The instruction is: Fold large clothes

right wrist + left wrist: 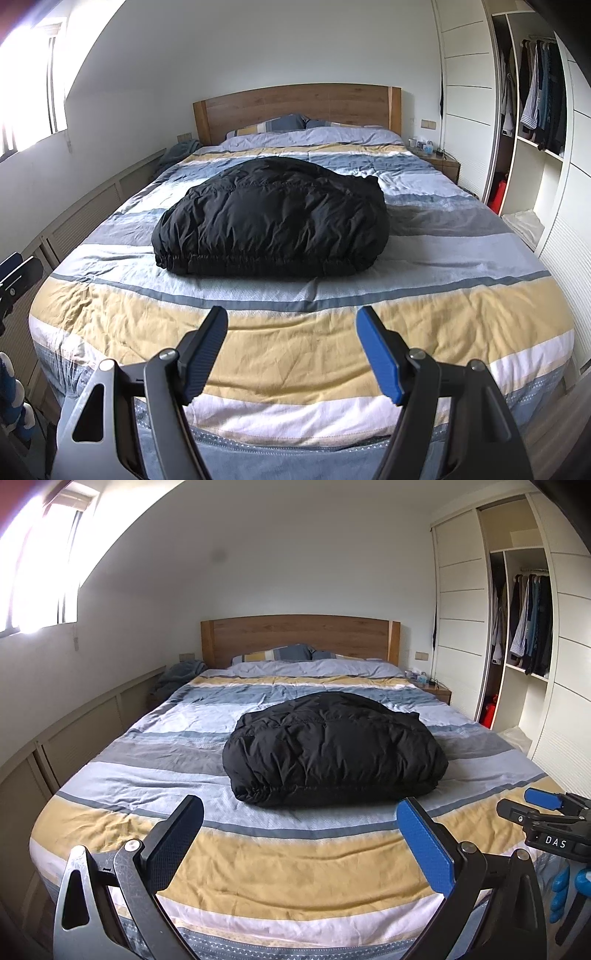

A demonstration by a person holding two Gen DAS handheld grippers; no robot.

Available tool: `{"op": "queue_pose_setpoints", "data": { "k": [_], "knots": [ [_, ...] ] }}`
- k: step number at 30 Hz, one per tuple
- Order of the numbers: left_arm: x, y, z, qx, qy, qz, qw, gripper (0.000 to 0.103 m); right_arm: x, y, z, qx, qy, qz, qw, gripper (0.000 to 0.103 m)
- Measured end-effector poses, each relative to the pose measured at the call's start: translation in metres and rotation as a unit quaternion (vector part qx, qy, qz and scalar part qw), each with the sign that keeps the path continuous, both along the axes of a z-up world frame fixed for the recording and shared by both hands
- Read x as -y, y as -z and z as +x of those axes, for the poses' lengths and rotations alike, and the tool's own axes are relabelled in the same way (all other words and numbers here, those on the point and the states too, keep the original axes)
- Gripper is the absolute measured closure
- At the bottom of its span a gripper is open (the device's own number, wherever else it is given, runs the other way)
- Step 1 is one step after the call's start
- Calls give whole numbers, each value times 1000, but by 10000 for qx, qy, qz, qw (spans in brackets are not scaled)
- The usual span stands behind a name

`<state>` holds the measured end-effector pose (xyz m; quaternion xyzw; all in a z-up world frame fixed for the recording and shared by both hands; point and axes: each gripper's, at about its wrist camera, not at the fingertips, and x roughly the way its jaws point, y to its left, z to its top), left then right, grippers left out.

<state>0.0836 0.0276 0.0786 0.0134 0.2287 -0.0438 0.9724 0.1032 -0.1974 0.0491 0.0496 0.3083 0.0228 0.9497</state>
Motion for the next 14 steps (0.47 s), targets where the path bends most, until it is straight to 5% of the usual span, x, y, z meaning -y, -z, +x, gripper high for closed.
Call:
{"op": "queue_pose_setpoints", "data": {
  "k": [14],
  "knots": [
    [4, 3, -6, -46, 74, -35, 10000, 0, 4, 2, -9, 71, 100, -149, 9998, 32]
  ]
}}
